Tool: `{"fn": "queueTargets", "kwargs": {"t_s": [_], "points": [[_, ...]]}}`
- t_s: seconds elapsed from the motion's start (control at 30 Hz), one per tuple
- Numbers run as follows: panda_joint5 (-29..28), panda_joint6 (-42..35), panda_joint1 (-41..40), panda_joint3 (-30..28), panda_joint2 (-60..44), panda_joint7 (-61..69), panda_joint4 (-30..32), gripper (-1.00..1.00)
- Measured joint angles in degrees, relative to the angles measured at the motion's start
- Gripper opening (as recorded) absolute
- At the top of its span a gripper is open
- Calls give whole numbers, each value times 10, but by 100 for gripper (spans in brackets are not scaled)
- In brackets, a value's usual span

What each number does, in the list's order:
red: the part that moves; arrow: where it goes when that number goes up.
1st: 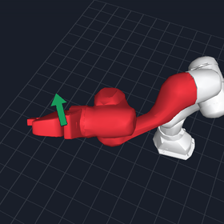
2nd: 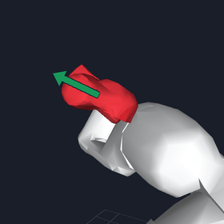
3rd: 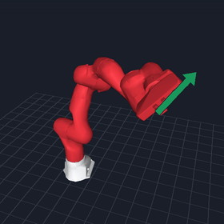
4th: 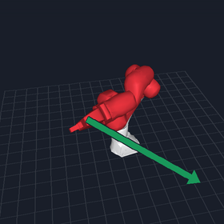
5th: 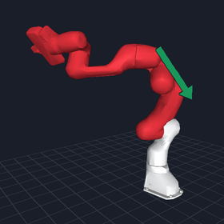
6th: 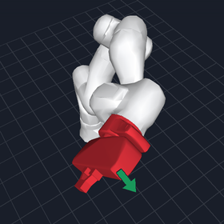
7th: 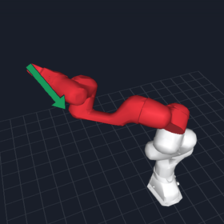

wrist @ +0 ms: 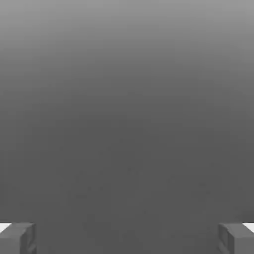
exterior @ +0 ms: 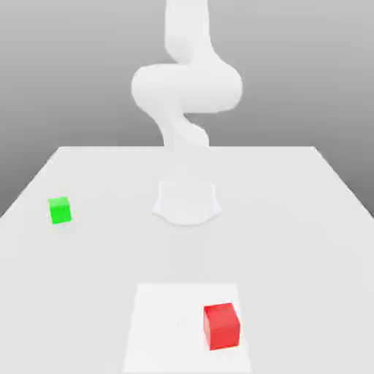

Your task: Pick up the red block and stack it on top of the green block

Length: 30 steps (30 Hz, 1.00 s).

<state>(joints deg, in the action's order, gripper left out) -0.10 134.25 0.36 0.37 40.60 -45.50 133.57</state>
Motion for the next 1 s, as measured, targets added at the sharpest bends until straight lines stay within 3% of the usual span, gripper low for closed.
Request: {"fn": "queueTargets", "kwargs": {"t_s": [0.7, 0.9, 0.93, 1.0], "points": [[-9, 207, 36, 27, -440, 28, 150, 0], [-22, 300, 44, 19, -564, 21, 148, 0], [-24, 315, 46, 17, -582, 19, 146, -100], [-25, 315, 46, 17, -582, 19, 146, -100]]}}
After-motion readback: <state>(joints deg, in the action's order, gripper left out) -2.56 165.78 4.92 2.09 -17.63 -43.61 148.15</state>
